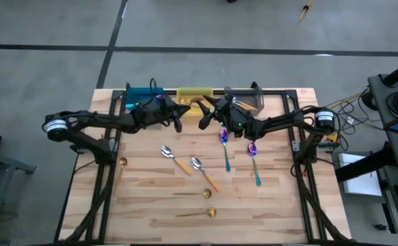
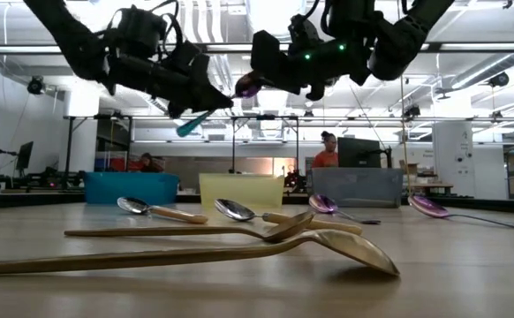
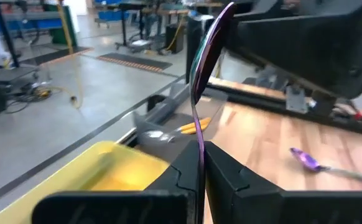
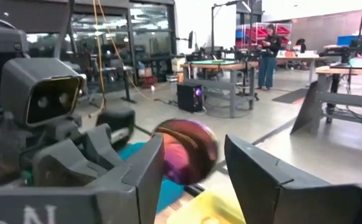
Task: Sort silverware by color (type)
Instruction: Put the blue spoon into the blue bin
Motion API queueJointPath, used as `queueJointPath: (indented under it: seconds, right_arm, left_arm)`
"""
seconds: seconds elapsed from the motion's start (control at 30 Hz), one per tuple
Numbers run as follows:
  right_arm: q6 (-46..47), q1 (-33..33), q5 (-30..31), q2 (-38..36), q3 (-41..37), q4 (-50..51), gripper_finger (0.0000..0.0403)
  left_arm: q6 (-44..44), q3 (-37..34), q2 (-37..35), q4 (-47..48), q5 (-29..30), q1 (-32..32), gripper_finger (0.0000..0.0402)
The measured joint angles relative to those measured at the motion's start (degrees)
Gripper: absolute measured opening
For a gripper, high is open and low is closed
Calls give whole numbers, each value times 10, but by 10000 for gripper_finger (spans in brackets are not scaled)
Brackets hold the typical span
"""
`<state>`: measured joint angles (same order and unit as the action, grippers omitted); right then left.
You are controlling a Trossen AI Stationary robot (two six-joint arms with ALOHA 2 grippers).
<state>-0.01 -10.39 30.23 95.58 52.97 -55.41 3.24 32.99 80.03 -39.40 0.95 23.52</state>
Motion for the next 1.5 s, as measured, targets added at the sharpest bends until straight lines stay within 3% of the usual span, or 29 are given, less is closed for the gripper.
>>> queueJointPath:
  seconds: [0.23, 0.4, 0.63, 0.83, 1.07, 1.17, 1.33, 1.5]
  right_arm:
    - [0, -10, -1, -41, 0, 89, 170]
    - [-6, -21, -1, -85, 0, 189, 170]
    - [-19, -46, -1, -149, 0, 323, 170]
    - [-55, -82, -2, -177, 0, 381, 170]
    - [-113, -147, -11, -172, 0, 385, 170]
    - [-126, -182, -47, -167, 0, 385, 170]
    - [-120, -237, -120, -155, 0, 384, 170]
    - [-125, -271, -142, -140, 0, 357, 170]
  left_arm:
    - [-45, 26, -68, 182, -1, 40, 1]
    - [-114, 122, -85, 441, 1, 92, 1]
    - [-196, 272, -40, 755, 2, 192, 0]
    - [-232, 341, 11, 882, 2, 268, 0]
    - [-250, 363, 63, 956, 1, 311, 0]
    - [-260, 373, 82, 980, 5, 321, 0]
    - [-262, 397, 115, 1033, 60, 346, 0]
    - [-263, 405, 143, 1039, 60, 366, 0]
